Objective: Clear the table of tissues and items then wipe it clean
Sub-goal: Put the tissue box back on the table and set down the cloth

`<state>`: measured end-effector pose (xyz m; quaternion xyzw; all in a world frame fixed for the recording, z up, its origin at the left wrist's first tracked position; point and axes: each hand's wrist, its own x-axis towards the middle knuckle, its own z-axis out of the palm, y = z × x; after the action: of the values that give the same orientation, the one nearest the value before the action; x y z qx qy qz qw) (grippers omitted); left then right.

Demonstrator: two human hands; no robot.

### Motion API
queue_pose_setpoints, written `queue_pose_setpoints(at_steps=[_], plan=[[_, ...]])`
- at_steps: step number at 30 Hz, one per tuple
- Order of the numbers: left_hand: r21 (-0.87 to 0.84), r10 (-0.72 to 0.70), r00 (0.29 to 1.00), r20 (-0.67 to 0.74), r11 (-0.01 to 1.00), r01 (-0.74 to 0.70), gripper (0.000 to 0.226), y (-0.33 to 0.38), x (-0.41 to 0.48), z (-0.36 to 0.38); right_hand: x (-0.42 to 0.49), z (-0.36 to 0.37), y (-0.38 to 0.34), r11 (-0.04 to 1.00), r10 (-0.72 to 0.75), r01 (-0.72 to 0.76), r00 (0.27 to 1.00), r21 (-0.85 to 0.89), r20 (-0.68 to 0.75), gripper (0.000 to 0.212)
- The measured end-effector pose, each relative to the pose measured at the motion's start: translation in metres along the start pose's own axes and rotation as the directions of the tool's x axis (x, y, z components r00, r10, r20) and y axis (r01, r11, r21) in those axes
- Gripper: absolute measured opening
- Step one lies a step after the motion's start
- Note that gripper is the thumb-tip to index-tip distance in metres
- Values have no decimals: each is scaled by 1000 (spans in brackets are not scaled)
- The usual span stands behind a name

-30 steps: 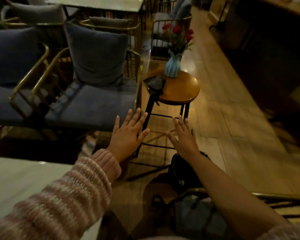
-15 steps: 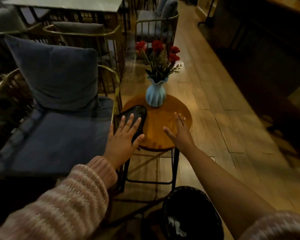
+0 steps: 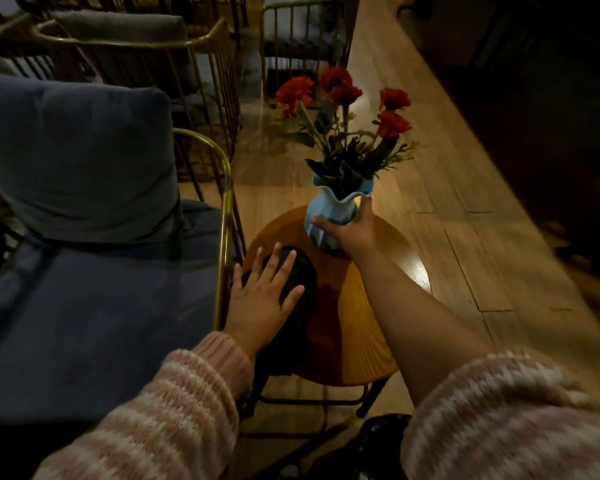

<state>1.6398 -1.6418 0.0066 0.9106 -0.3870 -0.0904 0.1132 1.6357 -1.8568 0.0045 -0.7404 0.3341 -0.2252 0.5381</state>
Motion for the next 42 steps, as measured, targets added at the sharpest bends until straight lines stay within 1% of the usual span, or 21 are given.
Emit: queue_pose_setpoints(at_steps=[3,6,9,12,15,18,21,24,26,27,30,33,36,39,42], plan=[[-10,-14,998,57,1000,15,68,-5,2,17,6,12,3,999,-48,47,997,-21,-60,89],[-22,-40,994,98,999,42,58,-8,4,28,6,14,7,994,-107,107,990,2,-94,80],[-18,-38,994,100,999,40,59,-7,5,28,3,12,6,989,-139,143,985,29,-106,69],[-12,-26,994,105,1000,28,67,-8,3,27,-7,6,4,985,-156,162,983,60,-97,65],[-14,-32,993,110,999,34,59,-5,-7,21,-25,-3,-2,979,-172,180,982,96,-83,64],[-42,-48,997,56,998,51,57,1,-24,12,-50,-13,-10,970,-198,207,977,126,-78,64],[-62,-83,997,-9,995,82,67,8,-56,-2,-85,-23,-16,963,-232,236,972,132,-43,65],[-96,-157,984,-85,984,149,74,14,-116,-24,-138,-34,-26,945,-301,295,953,139,23,63],[-78,-191,973,-131,980,182,80,15,-159,-37,-176,-40,-31,943,-309,295,948,156,74,60],[-57,-217,963,-159,976,210,81,15,-188,-43,-200,-42,-34,941,-318,297,940,164,122,60],[-5,-311,922,-231,948,319,80,15,-268,-57,-267,-38,-40,931,-352,304,896,204,272,60],[-2,-417,868,-269,901,433,79,12,-350,-62,-332,-23,-55,932,-348,266,846,247,404,62],[-29,-527,794,-301,838,545,84,11,-432,-67,-398,-1,-70,927,-372,275,760,256,532,64],[-95,-649,680,-340,743,662,82,13,-521,-69,-472,23,-86,918,-396,293,631,267,668,64],[-123,-731,567,-380,647,752,69,16,-605,-65,-543,48,-98,910,-411,274,503,311,760,67]])
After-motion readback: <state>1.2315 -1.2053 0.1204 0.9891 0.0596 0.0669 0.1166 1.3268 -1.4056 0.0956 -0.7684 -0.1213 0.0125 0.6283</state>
